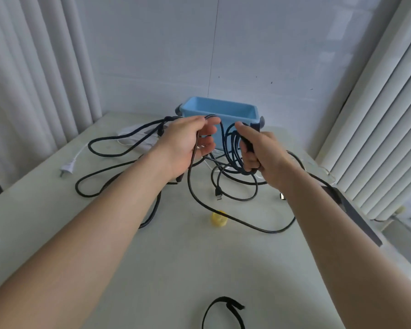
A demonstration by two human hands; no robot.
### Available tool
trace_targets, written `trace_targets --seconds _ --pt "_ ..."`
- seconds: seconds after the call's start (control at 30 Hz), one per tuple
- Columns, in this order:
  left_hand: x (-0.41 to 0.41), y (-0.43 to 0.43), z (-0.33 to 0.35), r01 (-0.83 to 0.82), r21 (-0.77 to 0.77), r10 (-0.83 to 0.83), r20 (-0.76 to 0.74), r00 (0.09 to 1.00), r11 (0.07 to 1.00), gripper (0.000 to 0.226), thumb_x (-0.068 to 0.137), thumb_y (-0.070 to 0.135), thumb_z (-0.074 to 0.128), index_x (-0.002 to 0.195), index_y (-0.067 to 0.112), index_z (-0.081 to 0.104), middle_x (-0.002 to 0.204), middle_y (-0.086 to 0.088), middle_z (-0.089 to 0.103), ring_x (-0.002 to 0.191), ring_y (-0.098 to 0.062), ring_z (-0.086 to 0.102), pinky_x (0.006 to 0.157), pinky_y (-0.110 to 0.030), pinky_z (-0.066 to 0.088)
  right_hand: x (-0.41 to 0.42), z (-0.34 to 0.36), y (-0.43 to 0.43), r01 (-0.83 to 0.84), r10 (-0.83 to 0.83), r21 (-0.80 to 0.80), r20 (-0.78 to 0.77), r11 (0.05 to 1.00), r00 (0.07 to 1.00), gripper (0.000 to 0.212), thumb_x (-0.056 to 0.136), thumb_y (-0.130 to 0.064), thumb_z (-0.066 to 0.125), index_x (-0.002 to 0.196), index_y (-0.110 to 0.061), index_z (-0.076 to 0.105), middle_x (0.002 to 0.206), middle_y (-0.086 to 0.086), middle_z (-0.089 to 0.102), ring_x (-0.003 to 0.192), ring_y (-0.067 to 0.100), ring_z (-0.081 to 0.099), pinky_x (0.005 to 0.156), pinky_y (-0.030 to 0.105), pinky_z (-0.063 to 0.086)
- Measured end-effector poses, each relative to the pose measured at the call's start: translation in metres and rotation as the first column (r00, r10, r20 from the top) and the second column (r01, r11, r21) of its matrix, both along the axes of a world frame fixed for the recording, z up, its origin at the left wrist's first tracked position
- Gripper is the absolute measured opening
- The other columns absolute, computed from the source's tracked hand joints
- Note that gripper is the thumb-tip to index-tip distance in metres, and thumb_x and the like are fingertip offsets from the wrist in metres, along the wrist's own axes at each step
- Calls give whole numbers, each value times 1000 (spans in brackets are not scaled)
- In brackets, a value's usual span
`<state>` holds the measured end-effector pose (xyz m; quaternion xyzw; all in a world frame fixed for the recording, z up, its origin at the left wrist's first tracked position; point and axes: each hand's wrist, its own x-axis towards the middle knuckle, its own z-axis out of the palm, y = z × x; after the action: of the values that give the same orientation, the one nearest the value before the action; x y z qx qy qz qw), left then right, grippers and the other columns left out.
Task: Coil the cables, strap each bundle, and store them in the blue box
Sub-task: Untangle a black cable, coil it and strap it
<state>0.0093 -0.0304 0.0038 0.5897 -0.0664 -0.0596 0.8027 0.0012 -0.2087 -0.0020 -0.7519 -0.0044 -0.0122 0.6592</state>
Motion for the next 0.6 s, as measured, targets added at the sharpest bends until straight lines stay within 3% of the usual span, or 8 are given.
trace_targets --seconds 0.07,0.13,0.27,0.33,0.37,0.47,0.6 --pt "-4 -4 1 -29 153 10 123 992 988 30 107 22 45 115 15 73 92 1 63 76 -10 57 69 -23 53 -1 -3 9 -21 22 60 -20 998 1000 42 96 -48 59 74 -12 55 56 1 48 49 17 40 51 30 34" --pt "-8 -8 -1 -40 286 -22 210 977 957 26 104 20 51 118 16 72 92 0 63 76 -9 58 67 -22 52 -3 -5 17 -62 77 222 -61 973 995 41 98 -49 53 95 -9 61 69 4 58 57 18 52 57 31 41" --pt "-17 -16 -6 -38 359 -61 261 963 932 16 96 13 66 109 9 76 78 -2 69 62 -13 66 61 -22 55 0 -10 26 -97 177 544 -97 833 979 57 100 -53 45 133 -7 55 95 12 61 63 20 56 61 33 47" --pt "-22 -18 -8 -53 388 -58 269 961 920 8 90 15 74 95 10 78 71 -2 72 58 -15 69 58 -22 56 3 -11 25 -96 199 580 -117 809 973 61 99 -57 45 124 -4 58 99 13 63 62 22 58 58 35 46" --pt "-24 -19 -9 -42 409 -71 257 964 912 8 87 18 78 87 10 78 69 -3 72 57 -16 69 57 -23 56 3 -10 24 -96 208 582 -128 807 970 56 98 -59 45 109 -6 61 94 10 64 61 22 59 58 33 45" --pt "-26 -24 -13 27 484 -137 195 971 875 30 85 31 80 70 7 71 59 -3 67 54 -18 68 53 -23 53 1 -3 20 -60 188 676 -118 734 975 44 95 -57 51 75 -18 53 78 -1 66 66 16 65 61 28 50" --pt "-29 -19 -8 161 545 -306 187 933 823 25 90 33 73 76 14 67 58 -2 65 58 -14 65 63 -28 53 3 9 4 -78 163 840 -12 537 987 47 97 -56 47 68 -20 47 48 -11 32 42 6 38 50 20 44"
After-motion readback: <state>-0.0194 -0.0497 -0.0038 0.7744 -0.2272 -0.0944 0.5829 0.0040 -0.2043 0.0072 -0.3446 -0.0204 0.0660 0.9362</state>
